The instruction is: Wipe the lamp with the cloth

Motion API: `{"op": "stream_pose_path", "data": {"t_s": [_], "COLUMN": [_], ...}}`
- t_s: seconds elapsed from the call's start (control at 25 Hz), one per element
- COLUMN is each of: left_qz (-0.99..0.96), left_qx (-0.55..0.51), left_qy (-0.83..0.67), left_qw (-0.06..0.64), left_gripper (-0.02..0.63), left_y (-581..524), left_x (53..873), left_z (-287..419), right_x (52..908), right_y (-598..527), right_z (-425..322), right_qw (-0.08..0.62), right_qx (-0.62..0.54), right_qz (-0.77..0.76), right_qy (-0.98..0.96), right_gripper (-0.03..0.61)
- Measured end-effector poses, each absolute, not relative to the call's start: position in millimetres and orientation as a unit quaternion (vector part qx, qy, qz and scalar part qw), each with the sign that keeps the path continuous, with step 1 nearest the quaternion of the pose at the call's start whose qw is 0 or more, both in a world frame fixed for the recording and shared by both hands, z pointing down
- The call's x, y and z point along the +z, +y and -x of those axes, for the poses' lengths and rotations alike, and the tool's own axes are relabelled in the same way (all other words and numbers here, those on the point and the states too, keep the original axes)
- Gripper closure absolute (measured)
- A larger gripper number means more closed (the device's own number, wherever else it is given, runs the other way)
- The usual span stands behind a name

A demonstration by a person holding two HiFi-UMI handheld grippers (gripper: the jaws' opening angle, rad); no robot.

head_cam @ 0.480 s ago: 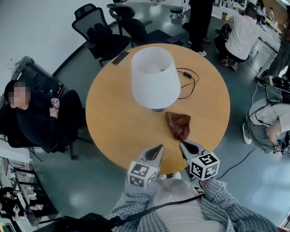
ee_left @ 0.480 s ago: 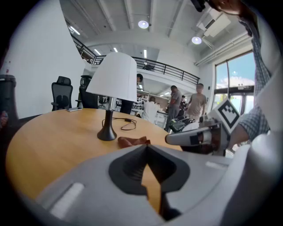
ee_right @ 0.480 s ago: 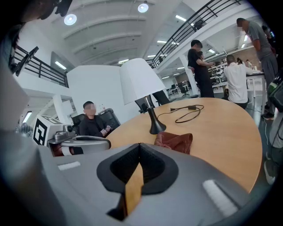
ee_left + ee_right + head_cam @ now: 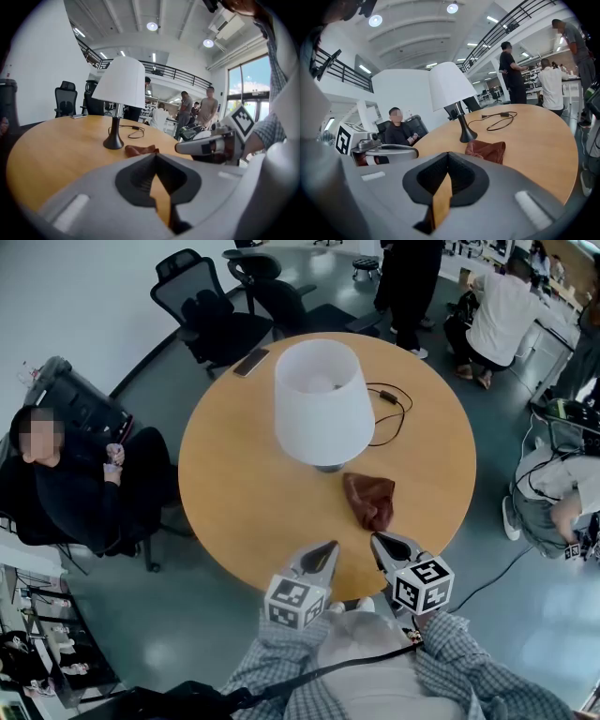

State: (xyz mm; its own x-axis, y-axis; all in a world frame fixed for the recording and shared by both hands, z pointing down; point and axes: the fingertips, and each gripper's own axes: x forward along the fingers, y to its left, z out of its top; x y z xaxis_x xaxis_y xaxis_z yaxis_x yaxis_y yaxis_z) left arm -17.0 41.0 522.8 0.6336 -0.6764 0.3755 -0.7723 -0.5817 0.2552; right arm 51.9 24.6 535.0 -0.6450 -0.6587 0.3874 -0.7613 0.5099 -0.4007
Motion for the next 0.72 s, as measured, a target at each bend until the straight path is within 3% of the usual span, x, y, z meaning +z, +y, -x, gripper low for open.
{"op": "stream_pose_path", "data": {"t_s": [0.72], "left_qz": [-0.874], "left_qx": [0.116], "left_qy": [-0.426], "left_qw": [0.203], "left_gripper": [0.614], "left_y": [45], "left_x": [522], "left_z": [14], "right_x": [536], "right_y": [25], "right_z": [-64], "right_qw": [0.08], "right_qx": [0.291], "right_qz": [-0.412], "right_qy": [-0.86], "right_gripper": [0.575]}}
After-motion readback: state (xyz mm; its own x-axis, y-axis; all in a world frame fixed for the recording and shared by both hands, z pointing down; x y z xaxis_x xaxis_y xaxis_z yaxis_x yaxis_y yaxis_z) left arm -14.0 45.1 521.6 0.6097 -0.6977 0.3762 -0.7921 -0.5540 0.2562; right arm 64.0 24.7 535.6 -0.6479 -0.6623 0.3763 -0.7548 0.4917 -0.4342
